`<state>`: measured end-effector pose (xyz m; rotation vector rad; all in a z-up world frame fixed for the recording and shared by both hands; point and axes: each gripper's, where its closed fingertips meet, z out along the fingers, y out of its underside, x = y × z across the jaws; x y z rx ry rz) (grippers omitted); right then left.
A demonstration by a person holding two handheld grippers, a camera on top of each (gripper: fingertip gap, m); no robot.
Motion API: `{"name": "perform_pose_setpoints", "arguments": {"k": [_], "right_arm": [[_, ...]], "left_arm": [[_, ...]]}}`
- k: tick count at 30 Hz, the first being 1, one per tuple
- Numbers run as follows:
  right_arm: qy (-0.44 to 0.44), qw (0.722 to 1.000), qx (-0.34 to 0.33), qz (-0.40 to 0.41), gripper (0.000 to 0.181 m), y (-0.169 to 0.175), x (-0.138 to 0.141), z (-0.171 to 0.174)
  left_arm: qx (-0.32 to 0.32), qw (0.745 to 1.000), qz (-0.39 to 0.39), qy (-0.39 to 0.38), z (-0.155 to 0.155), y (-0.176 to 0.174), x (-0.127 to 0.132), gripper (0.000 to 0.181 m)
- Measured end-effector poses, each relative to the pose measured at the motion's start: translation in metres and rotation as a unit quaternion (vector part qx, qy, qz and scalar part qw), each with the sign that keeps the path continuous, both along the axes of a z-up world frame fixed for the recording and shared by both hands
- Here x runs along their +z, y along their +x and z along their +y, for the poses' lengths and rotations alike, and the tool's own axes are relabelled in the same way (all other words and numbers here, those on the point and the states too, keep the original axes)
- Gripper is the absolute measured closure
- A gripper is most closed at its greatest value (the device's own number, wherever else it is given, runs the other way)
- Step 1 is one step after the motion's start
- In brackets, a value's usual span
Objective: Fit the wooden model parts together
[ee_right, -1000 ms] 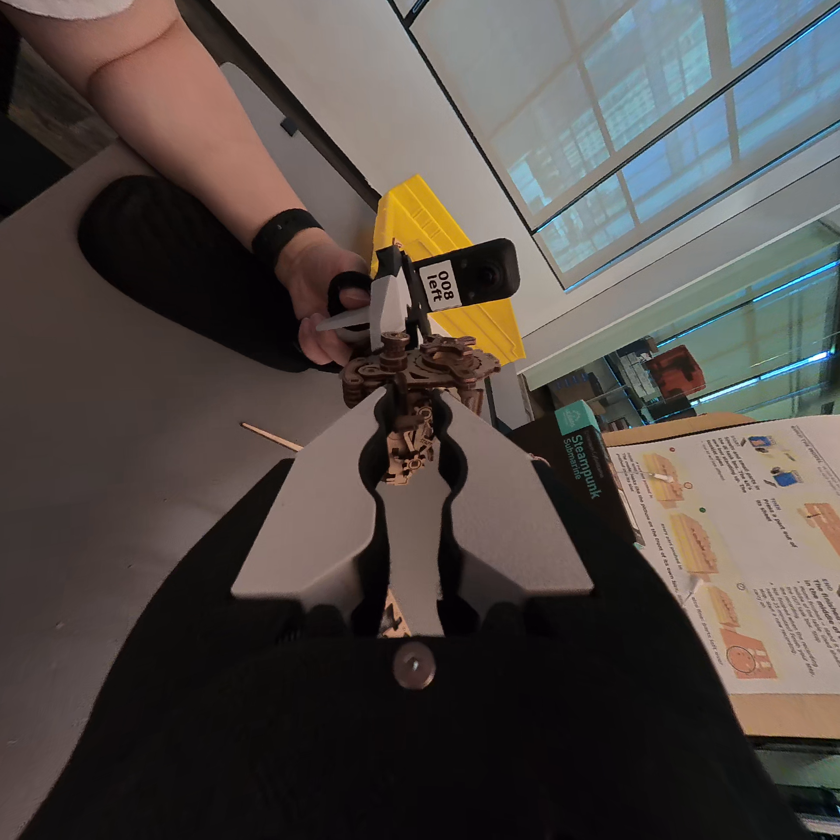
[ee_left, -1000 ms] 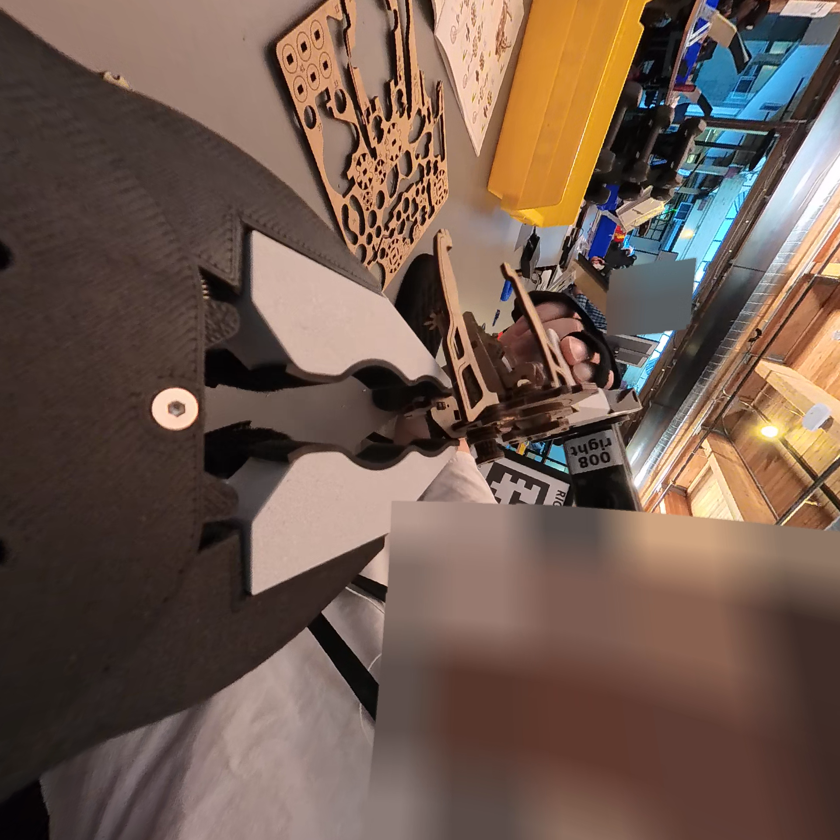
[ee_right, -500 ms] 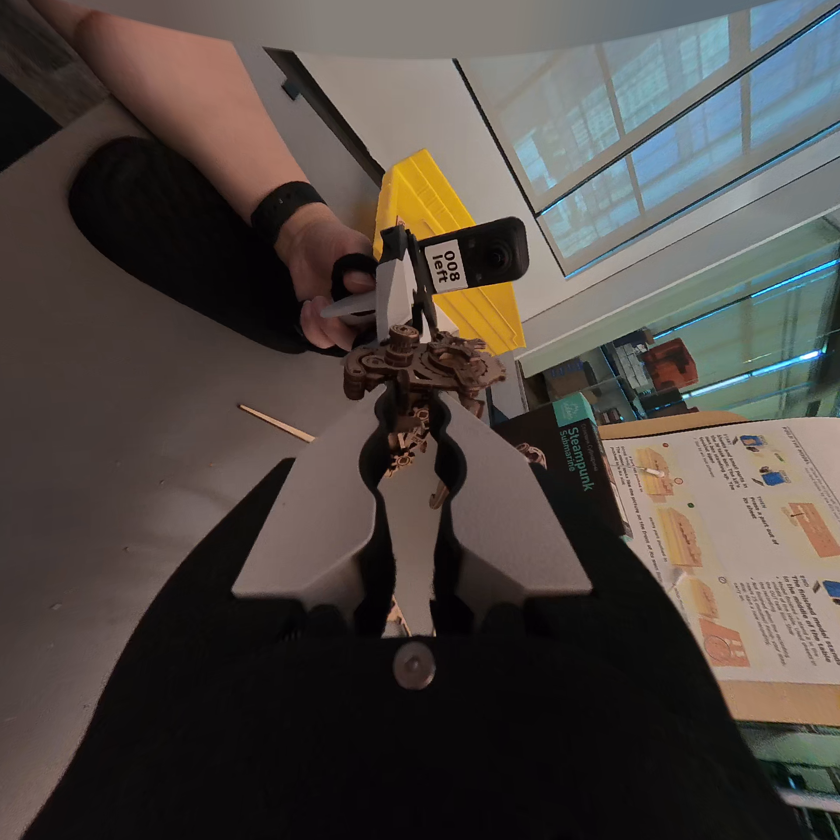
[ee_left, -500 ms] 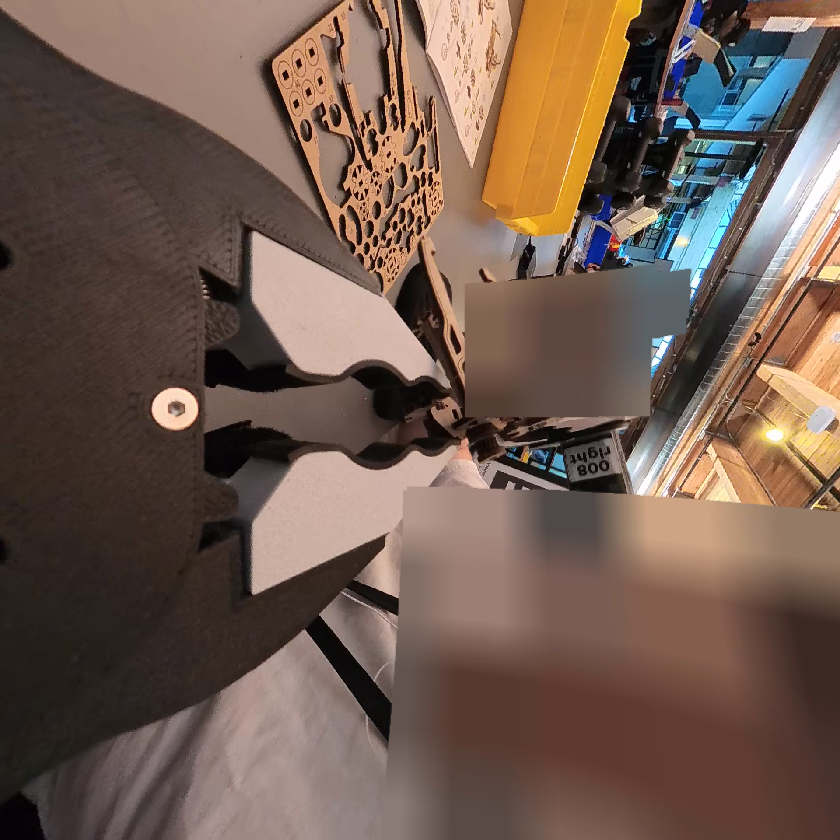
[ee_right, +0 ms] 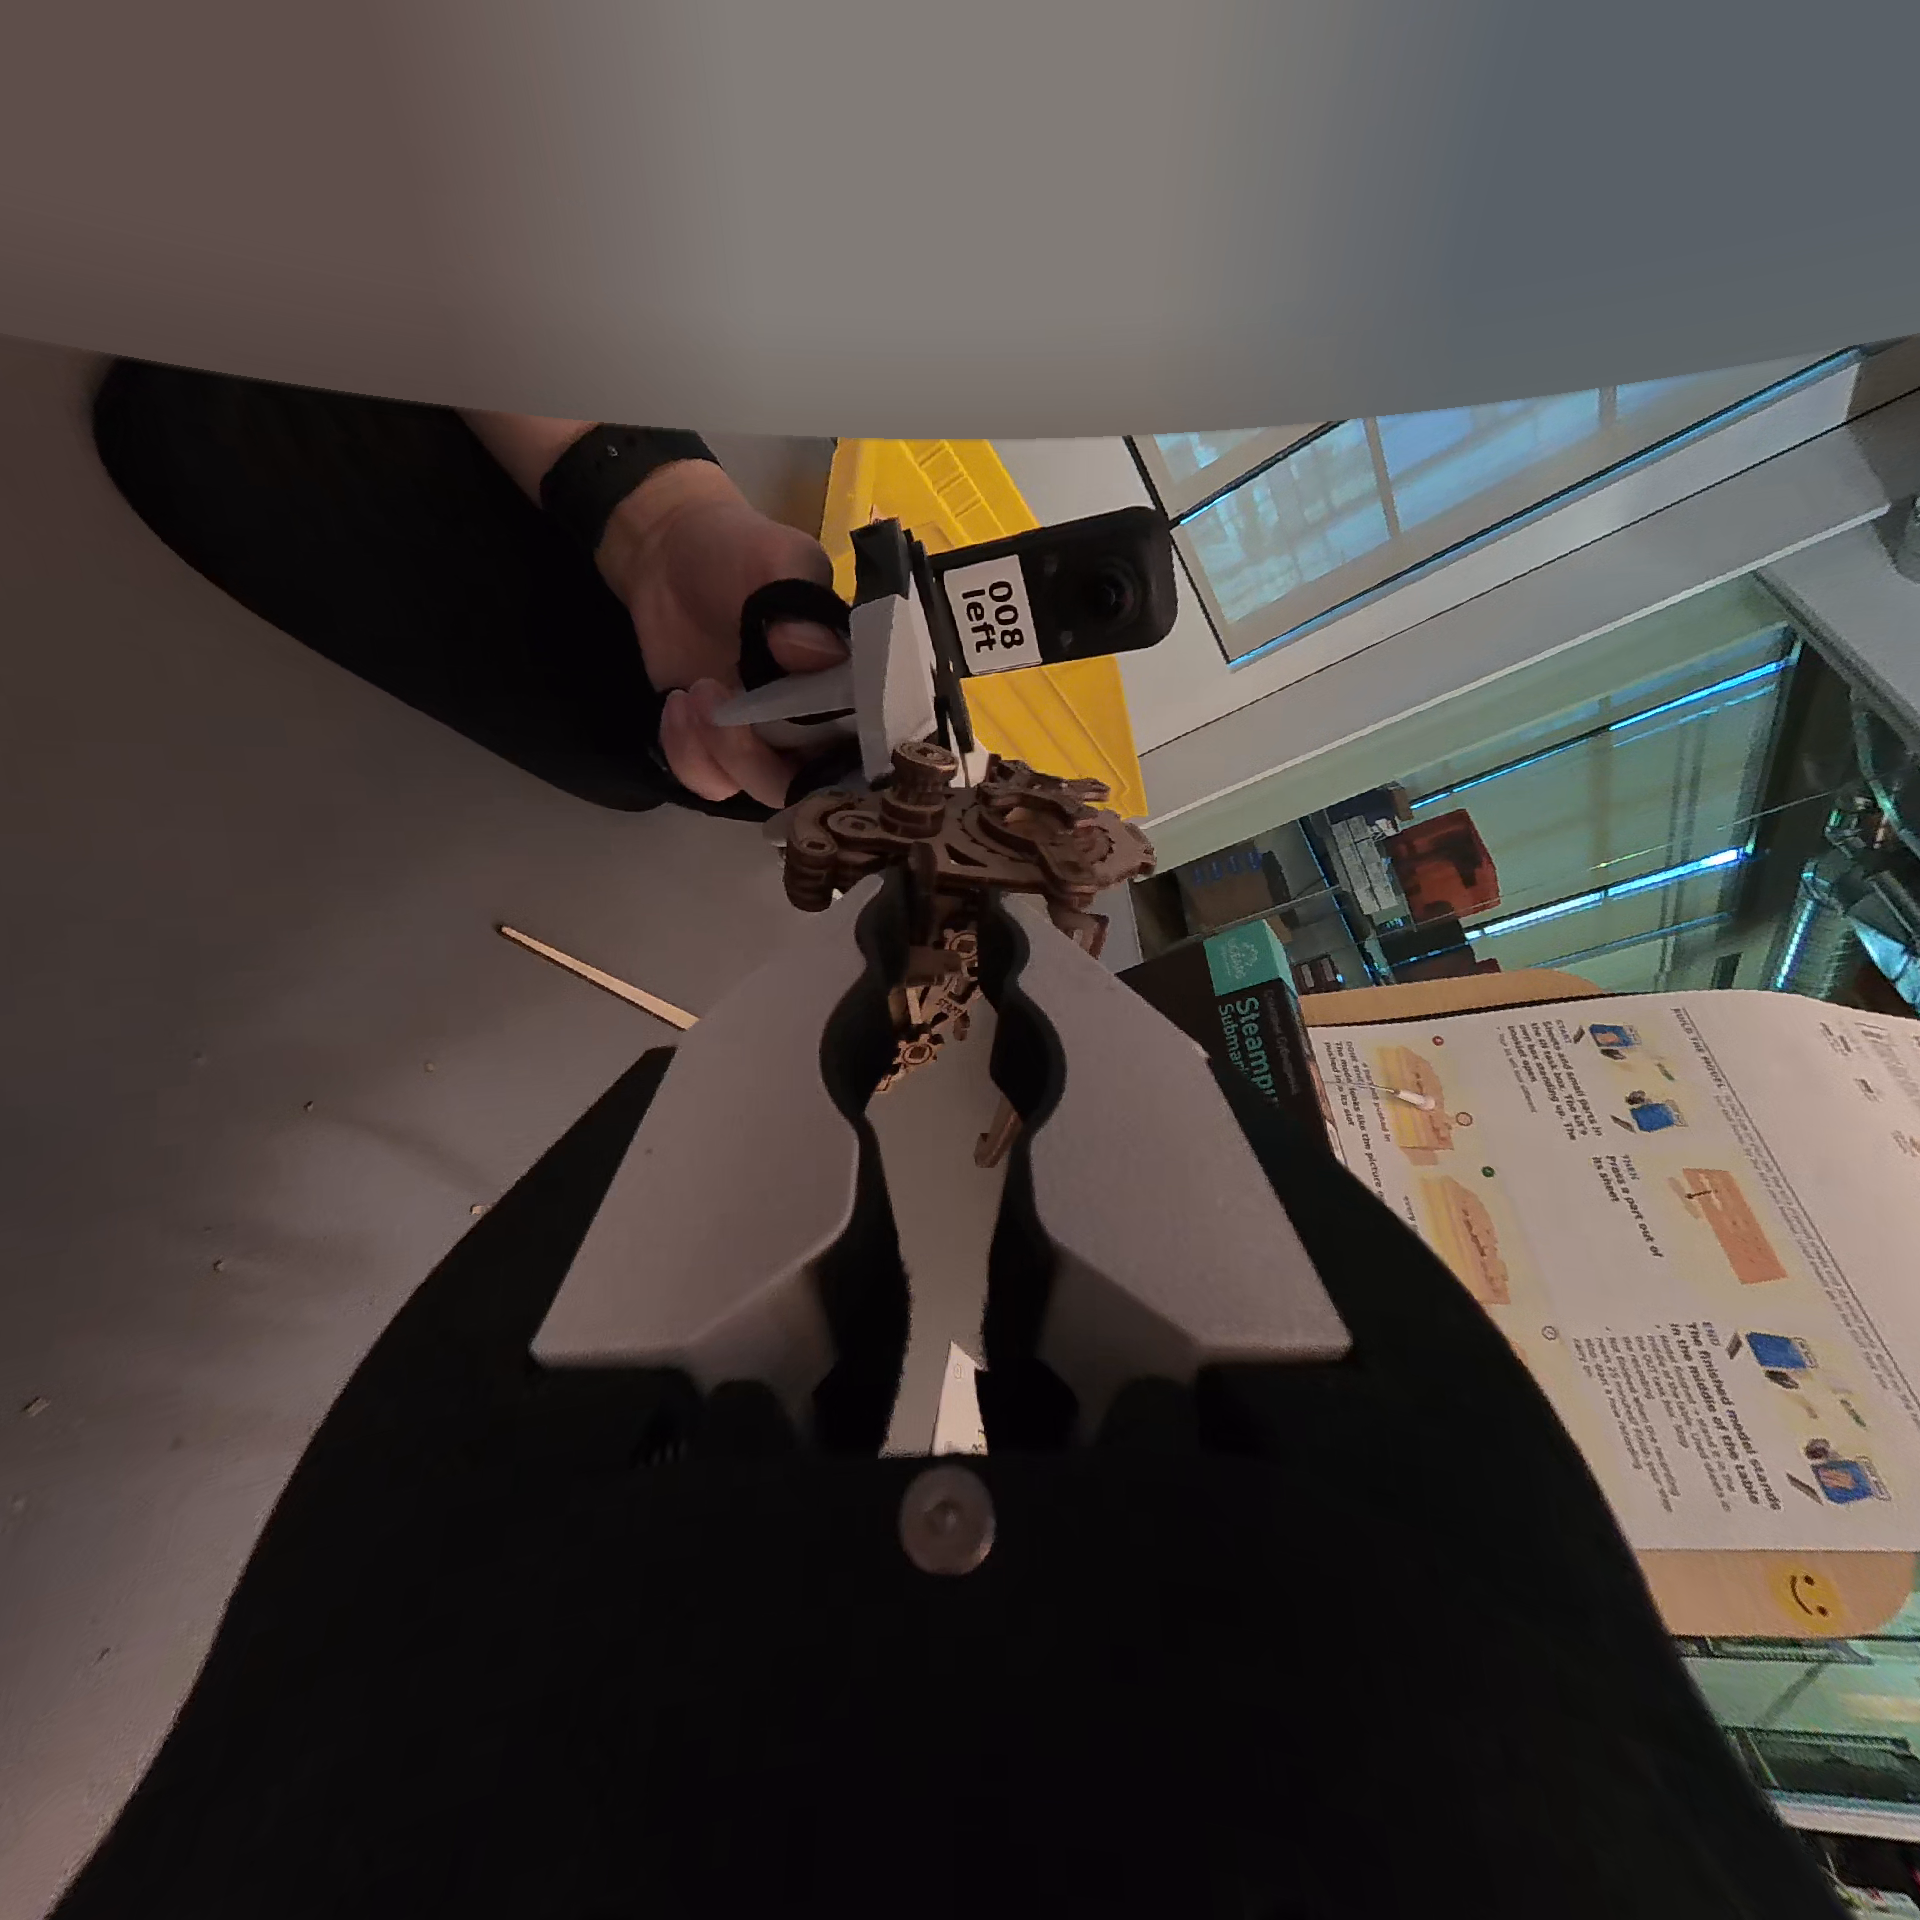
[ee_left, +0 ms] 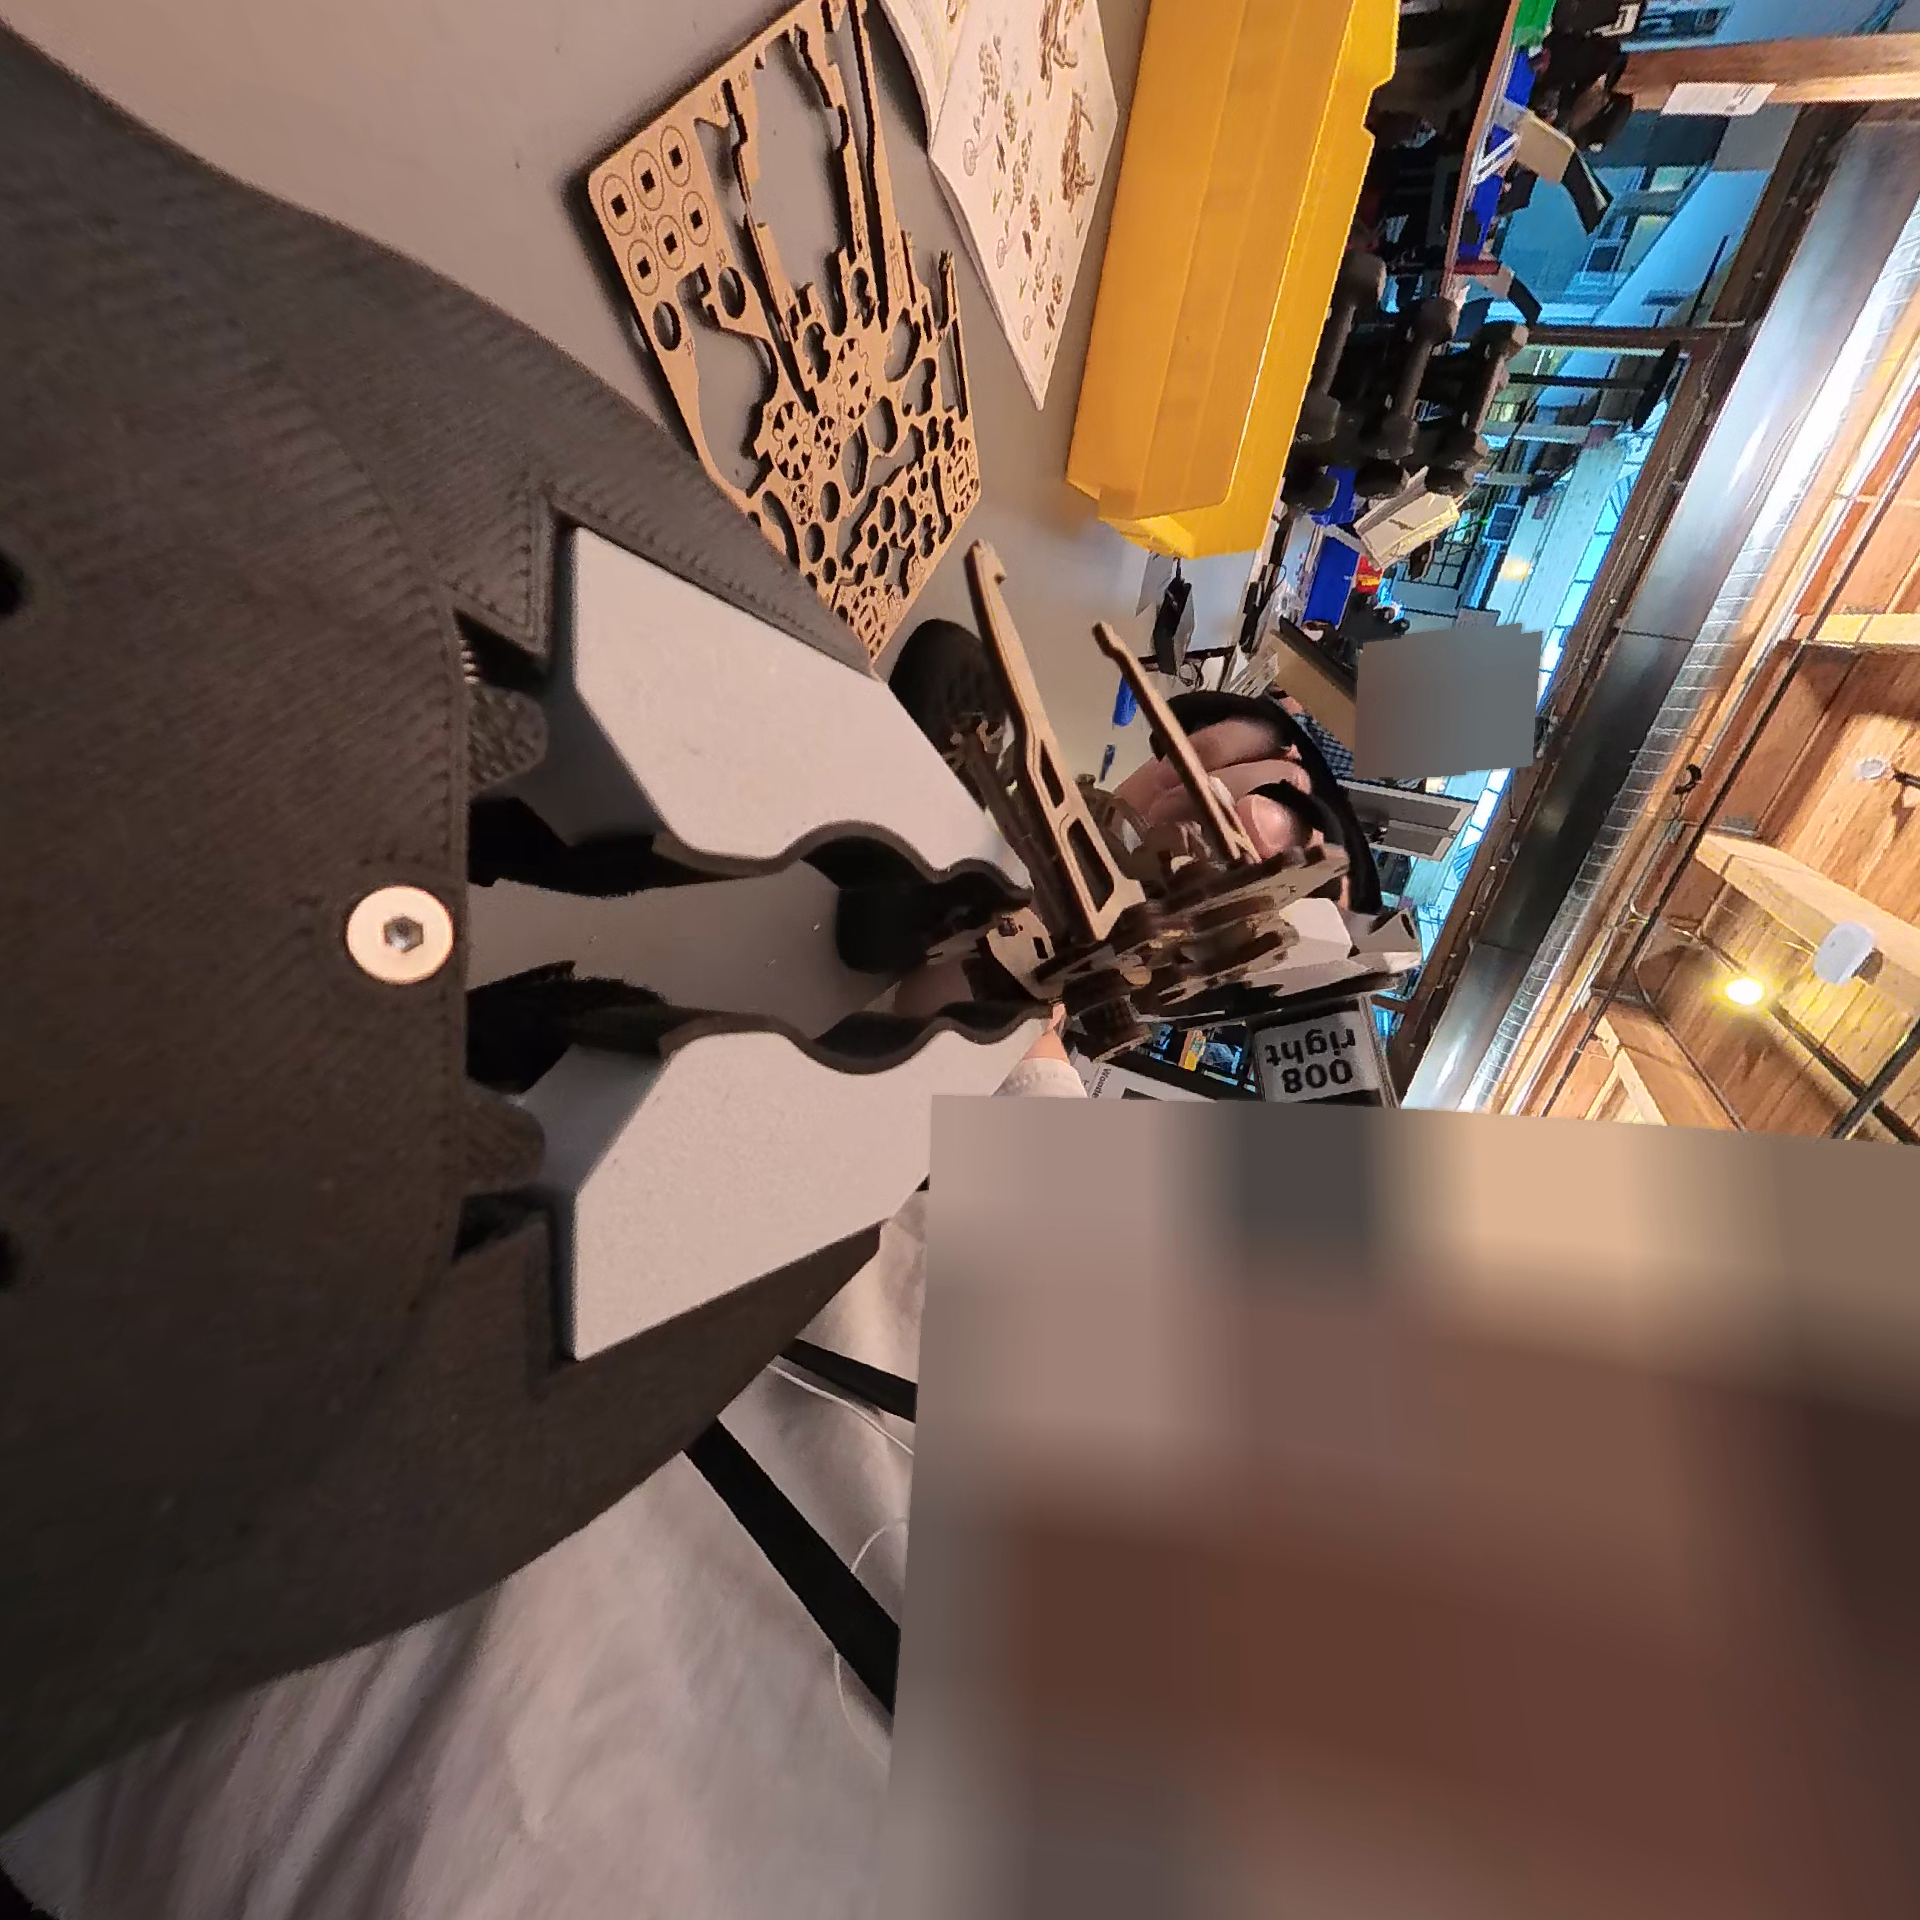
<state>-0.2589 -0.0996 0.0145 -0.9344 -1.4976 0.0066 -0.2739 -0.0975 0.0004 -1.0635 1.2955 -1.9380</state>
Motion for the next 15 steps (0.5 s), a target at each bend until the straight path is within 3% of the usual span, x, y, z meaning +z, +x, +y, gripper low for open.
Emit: {"name": "perform_pose_setpoints", "arguments": {"k": [8, 15], "right_arm": [[-0.04, 0.999, 0.031, 0.003, 0.169, -0.001, 0.0, -0.009], [-0.057, 0.998, 0.019, -0.016, 0.168, 0.004, -0.008, -0.003]], "left_arm": [[-0.014, 1.0, 0.0, -0.002, -0.005, 0.0, 0.0, 0.166], [-0.004, 1.0, 0.018, 0.0, -0.001, 0.003, -0.007, 0.165]]}}
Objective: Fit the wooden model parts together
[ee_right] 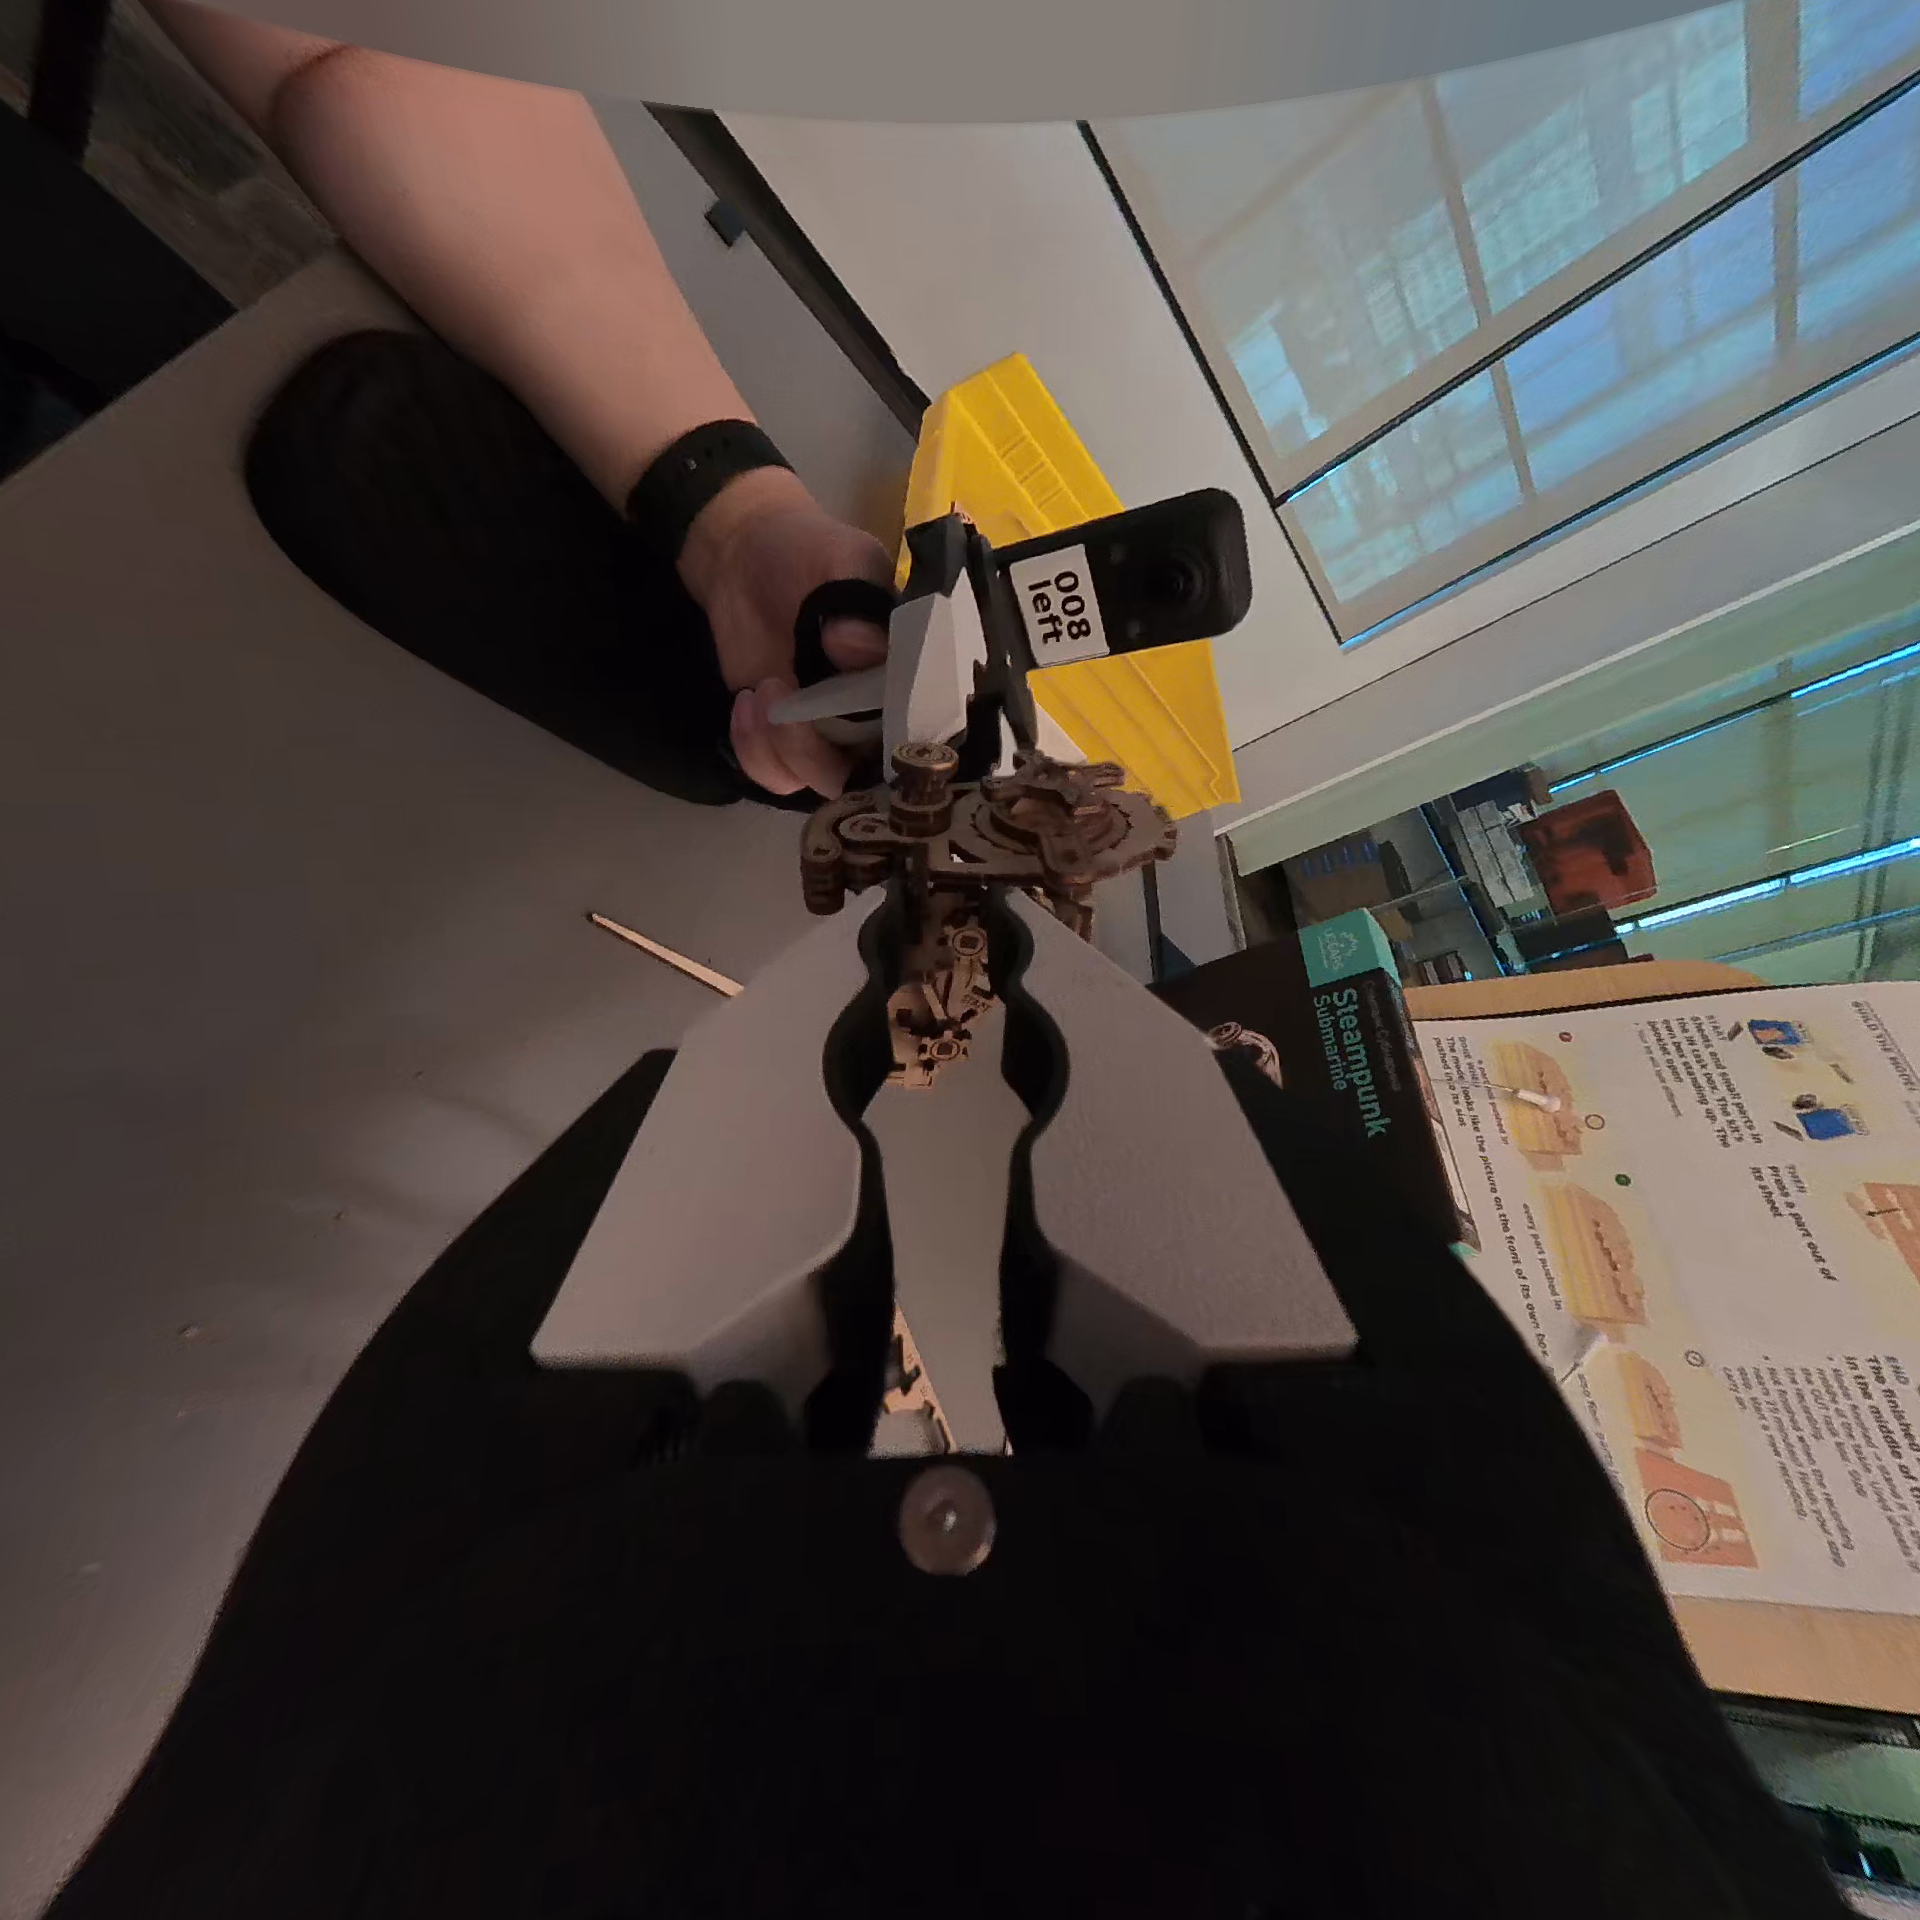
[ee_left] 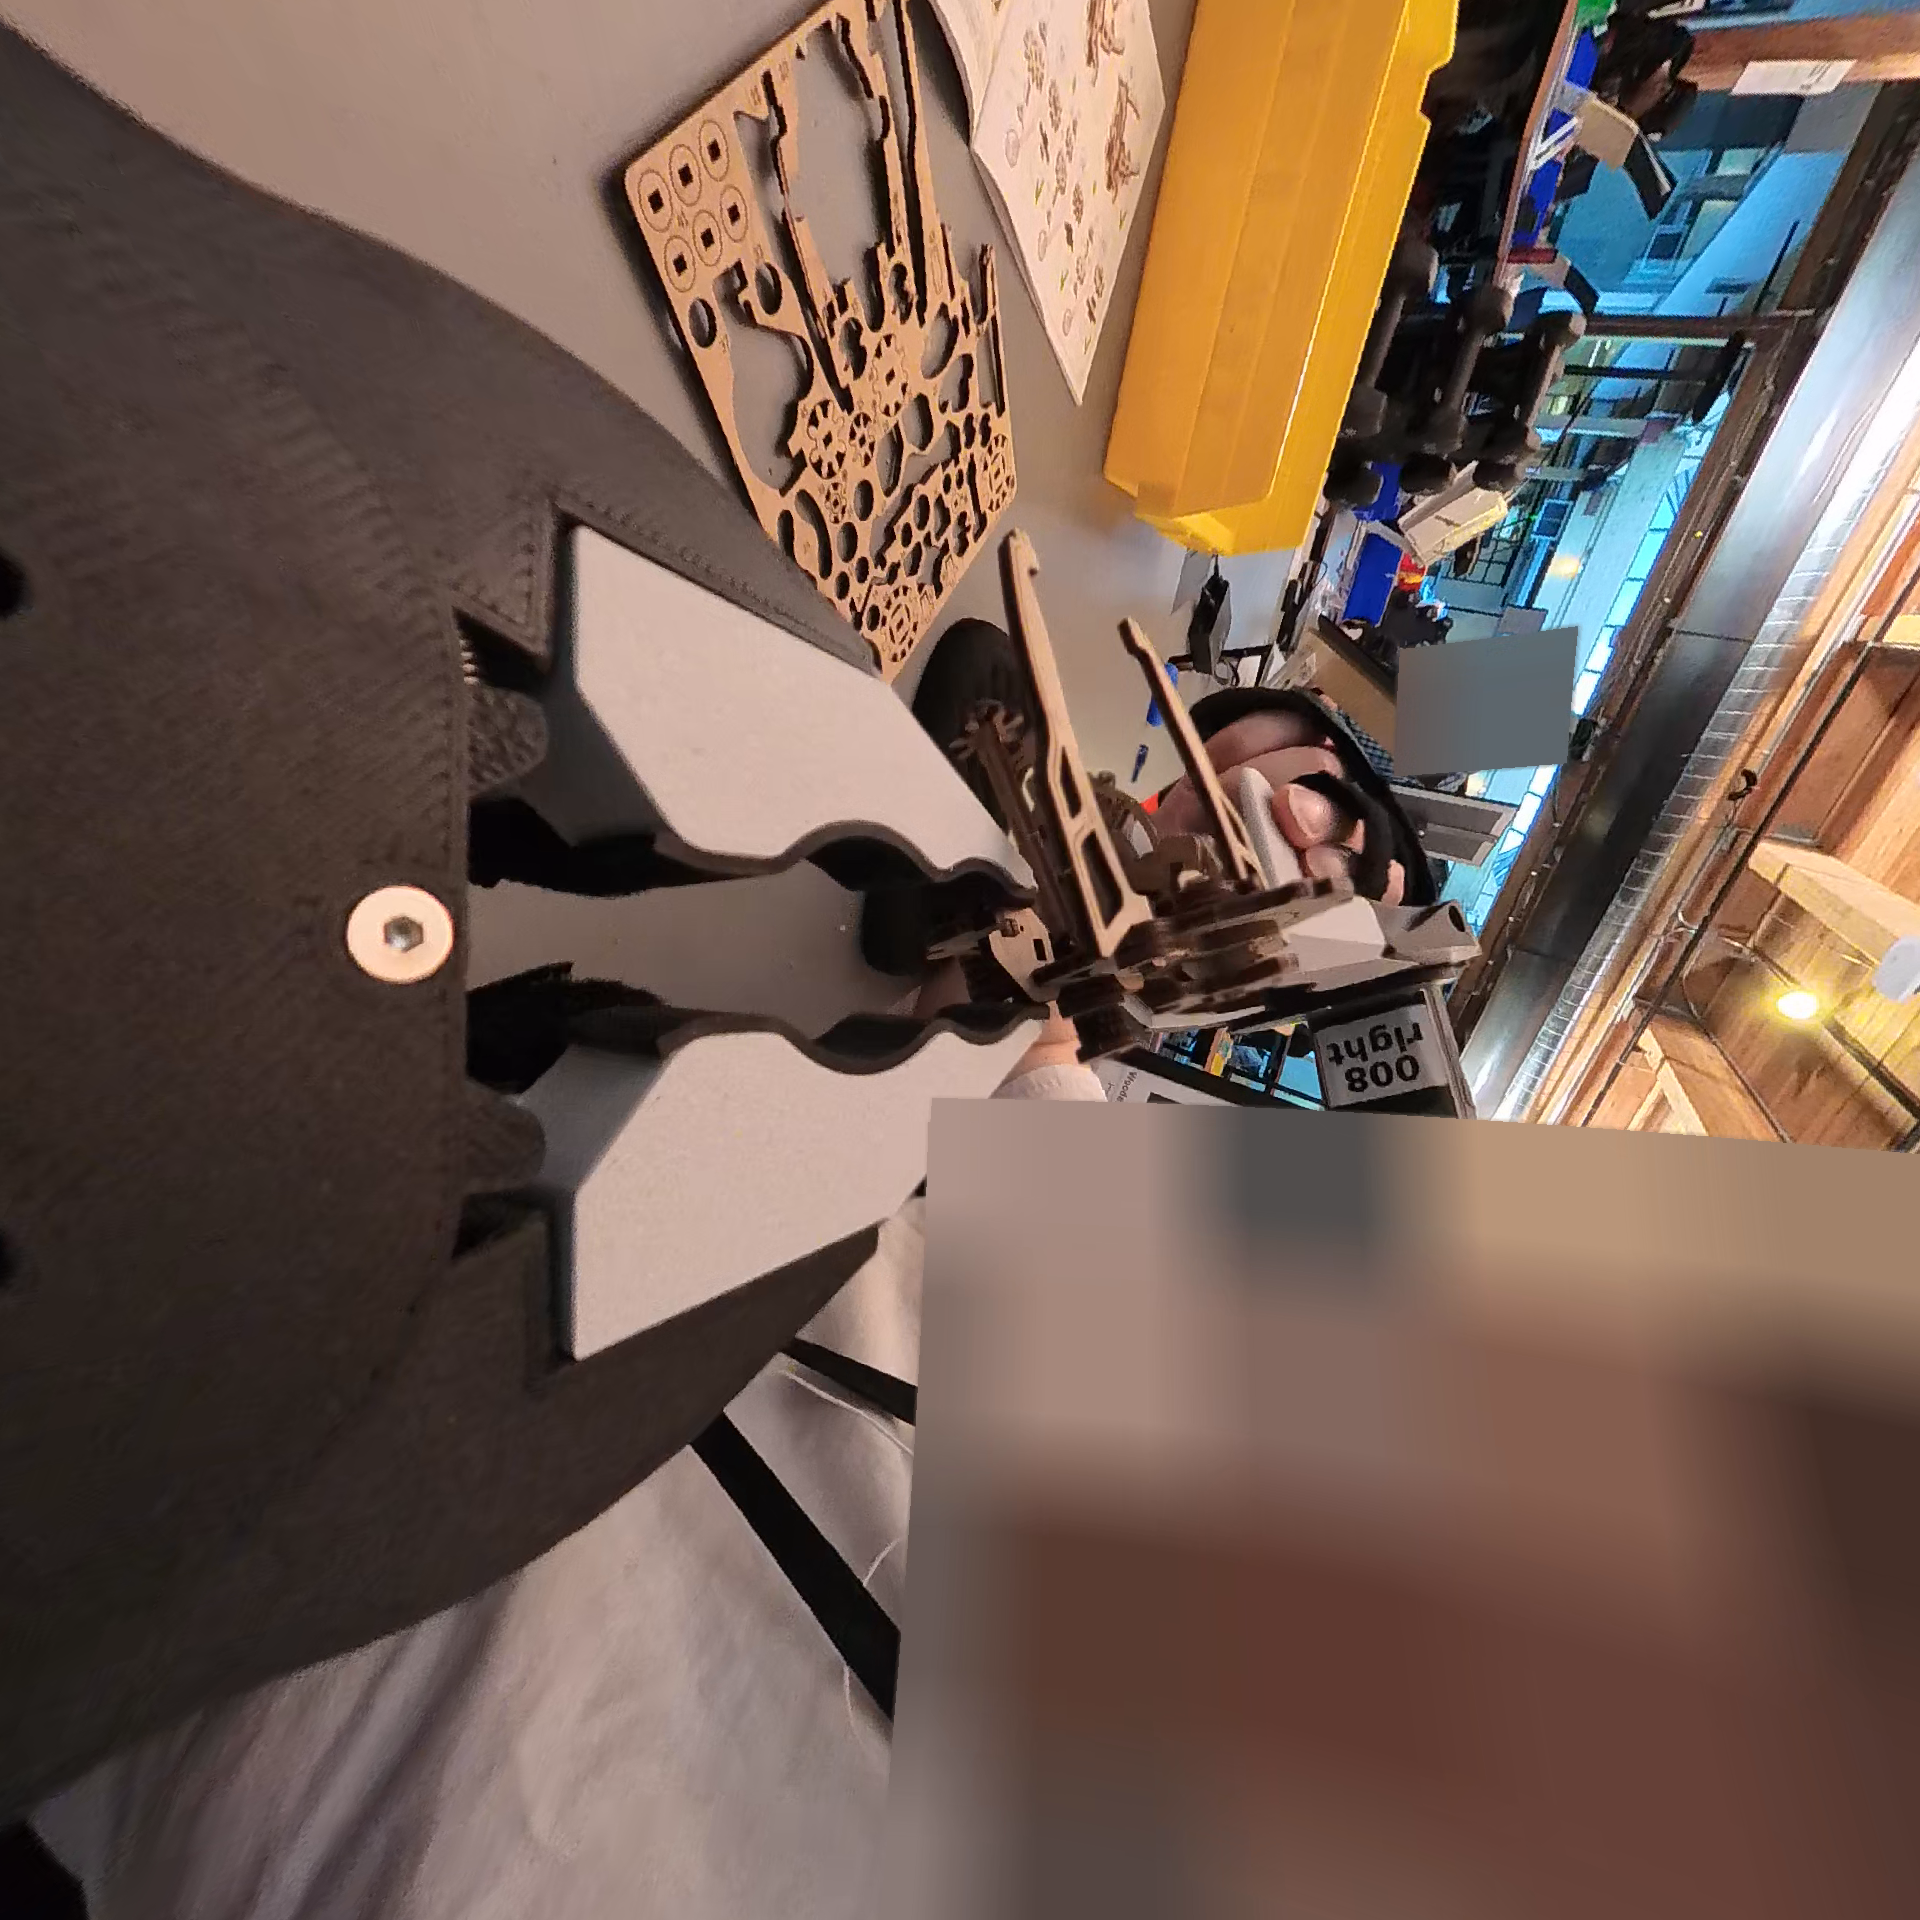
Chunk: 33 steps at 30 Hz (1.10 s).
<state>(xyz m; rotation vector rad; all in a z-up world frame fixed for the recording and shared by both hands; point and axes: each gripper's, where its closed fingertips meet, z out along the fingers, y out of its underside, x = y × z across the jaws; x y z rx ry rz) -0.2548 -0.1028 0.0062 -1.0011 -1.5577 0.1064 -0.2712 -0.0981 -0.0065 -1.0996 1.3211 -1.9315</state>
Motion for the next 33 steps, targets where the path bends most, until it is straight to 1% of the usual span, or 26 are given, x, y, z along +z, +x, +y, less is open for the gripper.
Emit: {"name": "perform_pose_setpoints", "arguments": {"k": [5, 9, 14, 26, 29, 32, 33], "right_arm": [[-0.013, 1.0, 0.006, 0.0, 0.169, 0.001, -0.003, 0.001], [0.003, 1.0, 0.002, 0.003, 0.171, 0.001, -0.001, 0.003], [0.013, 1.0, -0.001, 0.003, 0.171, 0.0, -0.002, 0.004], [0.045, 0.999, -0.021, -0.017, 0.171, 0.001, -0.004, 0.007], [0.047, 0.999, -0.012, -0.009, 0.17, 0.0, -0.002, 0.007], [0.049, 0.998, -0.001, 0.028, 0.169, -0.003, 0.007, 0.004], [0.054, 0.998, -0.008, 0.031, 0.169, -0.003, 0.008, 0.007]], "left_arm": [[0.003, 1.0, 0.007, 0.007, 0.001, 0.001, -0.003, 0.166], [0.002, 1.0, 0.003, -0.003, 0.002, 0.0, -0.001, 0.166], [0.005, 1.0, 0.006, 0.004, 0.004, -0.001, -0.002, 0.166], [0.012, 1.0, 0.01, -0.005, 0.008, 0.0, -0.002, 0.166], [0.007, 1.0, 0.007, -0.011, 0.007, -0.001, -0.001, 0.166], [-0.006, 1.0, -0.005, -0.028, 0.005, -0.004, 0.005, 0.166], [-0.003, 1.0, -0.006, -0.031, 0.006, -0.004, 0.006, 0.166]]}}
